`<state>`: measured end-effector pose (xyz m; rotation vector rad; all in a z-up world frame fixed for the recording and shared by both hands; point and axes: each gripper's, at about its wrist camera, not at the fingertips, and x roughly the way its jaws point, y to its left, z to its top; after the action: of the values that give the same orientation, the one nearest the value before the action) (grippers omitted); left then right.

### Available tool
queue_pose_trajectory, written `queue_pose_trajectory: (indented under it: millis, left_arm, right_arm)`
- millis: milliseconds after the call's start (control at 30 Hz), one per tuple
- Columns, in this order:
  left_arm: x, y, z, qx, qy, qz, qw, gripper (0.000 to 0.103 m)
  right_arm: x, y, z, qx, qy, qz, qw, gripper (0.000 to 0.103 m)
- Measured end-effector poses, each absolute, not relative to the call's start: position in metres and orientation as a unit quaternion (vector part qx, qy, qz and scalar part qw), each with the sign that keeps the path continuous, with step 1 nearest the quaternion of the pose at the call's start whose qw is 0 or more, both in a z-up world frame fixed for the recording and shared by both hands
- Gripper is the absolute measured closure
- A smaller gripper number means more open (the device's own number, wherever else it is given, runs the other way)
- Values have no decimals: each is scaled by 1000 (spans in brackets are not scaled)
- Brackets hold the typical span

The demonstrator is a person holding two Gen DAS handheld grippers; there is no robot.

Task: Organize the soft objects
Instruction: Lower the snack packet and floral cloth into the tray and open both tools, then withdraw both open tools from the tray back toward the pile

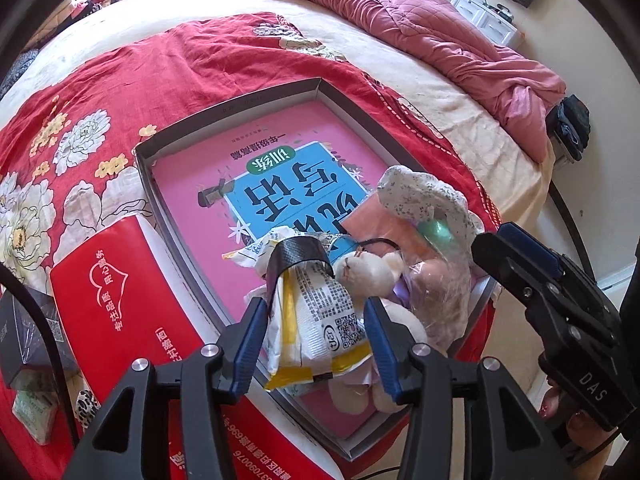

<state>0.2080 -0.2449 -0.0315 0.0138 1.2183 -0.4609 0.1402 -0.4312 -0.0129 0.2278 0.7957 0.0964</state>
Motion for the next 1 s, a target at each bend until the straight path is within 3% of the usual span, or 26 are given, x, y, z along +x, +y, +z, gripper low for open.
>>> queue_pose_trajectory:
  millis: [400, 1000]
  left_arm:
    - [198, -242, -20, 6, 555, -220, 802, 38]
    - [169, -235, 10, 21, 525, -223, 821, 27]
  right_arm:
    - [128, -432, -4, 106, 380, 33, 918, 36]
    - [107, -434, 13, 77, 364, -18, 928, 31]
